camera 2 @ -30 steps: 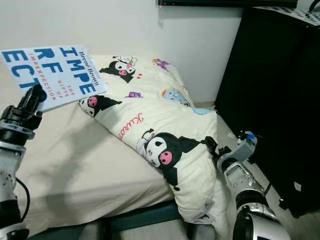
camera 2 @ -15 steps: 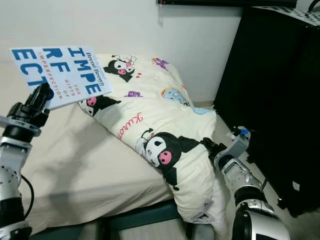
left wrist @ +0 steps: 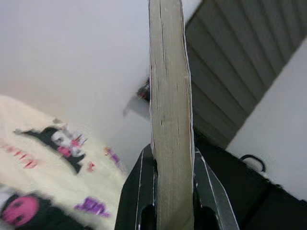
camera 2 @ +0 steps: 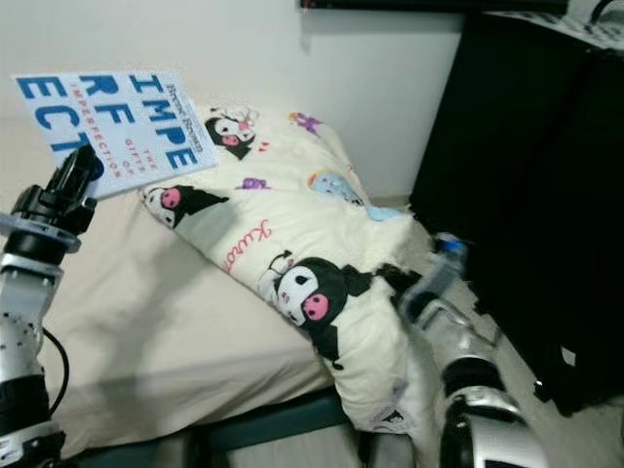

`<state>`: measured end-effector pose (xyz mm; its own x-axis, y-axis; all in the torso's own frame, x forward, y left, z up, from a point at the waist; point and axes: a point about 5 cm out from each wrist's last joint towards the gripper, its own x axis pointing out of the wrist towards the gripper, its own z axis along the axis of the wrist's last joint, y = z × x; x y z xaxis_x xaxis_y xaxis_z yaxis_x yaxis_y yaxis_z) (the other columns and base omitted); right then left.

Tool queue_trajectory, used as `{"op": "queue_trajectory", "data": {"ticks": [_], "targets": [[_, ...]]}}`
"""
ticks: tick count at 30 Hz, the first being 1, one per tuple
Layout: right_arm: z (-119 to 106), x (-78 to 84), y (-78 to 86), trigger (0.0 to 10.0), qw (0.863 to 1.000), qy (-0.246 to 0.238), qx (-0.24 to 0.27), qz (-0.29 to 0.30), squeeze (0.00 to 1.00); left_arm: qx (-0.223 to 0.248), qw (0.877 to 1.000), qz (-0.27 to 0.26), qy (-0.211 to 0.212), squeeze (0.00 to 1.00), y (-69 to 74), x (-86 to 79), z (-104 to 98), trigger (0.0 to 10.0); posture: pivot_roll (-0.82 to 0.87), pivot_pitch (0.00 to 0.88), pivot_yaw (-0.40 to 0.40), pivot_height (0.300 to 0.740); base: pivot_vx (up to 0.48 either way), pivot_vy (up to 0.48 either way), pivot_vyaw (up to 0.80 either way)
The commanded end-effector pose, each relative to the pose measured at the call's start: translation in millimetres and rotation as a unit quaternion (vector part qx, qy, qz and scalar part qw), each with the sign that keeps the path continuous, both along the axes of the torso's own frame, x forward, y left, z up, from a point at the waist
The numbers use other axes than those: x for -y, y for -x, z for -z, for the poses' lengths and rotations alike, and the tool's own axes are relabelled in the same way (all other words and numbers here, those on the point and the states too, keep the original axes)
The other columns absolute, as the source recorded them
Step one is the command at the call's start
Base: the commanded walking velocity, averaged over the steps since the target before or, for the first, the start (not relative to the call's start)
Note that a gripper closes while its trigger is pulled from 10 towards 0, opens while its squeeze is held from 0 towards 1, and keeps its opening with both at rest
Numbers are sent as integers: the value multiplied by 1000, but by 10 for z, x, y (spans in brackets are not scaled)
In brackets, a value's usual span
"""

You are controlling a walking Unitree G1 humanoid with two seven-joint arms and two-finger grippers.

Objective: Clean up the room

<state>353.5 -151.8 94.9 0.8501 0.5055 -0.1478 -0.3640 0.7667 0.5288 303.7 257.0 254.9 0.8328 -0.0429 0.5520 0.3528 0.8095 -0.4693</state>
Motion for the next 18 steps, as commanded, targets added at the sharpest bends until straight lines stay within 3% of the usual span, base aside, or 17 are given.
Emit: {"op": "queue_trajectory", "data": {"ticks": [1,2,3,5,6,8,11,14,17,18], "targets": [[-38,-330,93,0,994,13,36,-98,0,50,999,-5,-5,0,48,63,-221,10000,60,54,-94,477,0,0,0],[-99,-686,215,0,981,-4,63,-183,0,58,998,-16,-9,0,45,76,-298,10000,59,52,-96,477,0,0,0],[-150,-905,314,0,969,-19,79,-235,0,62,998,-24,-12,0,44,83,-346,10000,59,52,-96,477,0,0,0],[-205,-1374,616,0,926,-30,103,-363,0,71,996,-46,-24,0,41,85,-453,10000,58,47,-102,477,0,0,0],[-205,-1374,616,0,926,-30,103,-363,0,71,996,-46,-24,0,41,85,-453,10000,58,47,-102,477,0,0,0],[-212,-1595,836,0,892,-35,109,-438,0,75,995,-56,-33,0,43,97,-503,10000,59,47,-106,477,0,0,0],[-194,-1636,912,0,880,-32,107,-462,0,76,995,-58,-34,0,45,105,-511,10000,59,47,-106,477,0,0,0],[-50,-1568,1123,0,842,-4,75,-535,0,69,995,-64,-38,0,49,116,-488,10000,60,46,-118,477,0,0,0],[44,-1439,1189,0,830,20,54,-555,0,63,995,-65,-37,0,49,120,-461,10000,57,45,-121,477,0,0,0],[53,-1378,1209,1020,831,22,48,-554,0,58,995,-65,-38,0,42,128,-444,10000,54,43,-122,477,0,0,0]]}}
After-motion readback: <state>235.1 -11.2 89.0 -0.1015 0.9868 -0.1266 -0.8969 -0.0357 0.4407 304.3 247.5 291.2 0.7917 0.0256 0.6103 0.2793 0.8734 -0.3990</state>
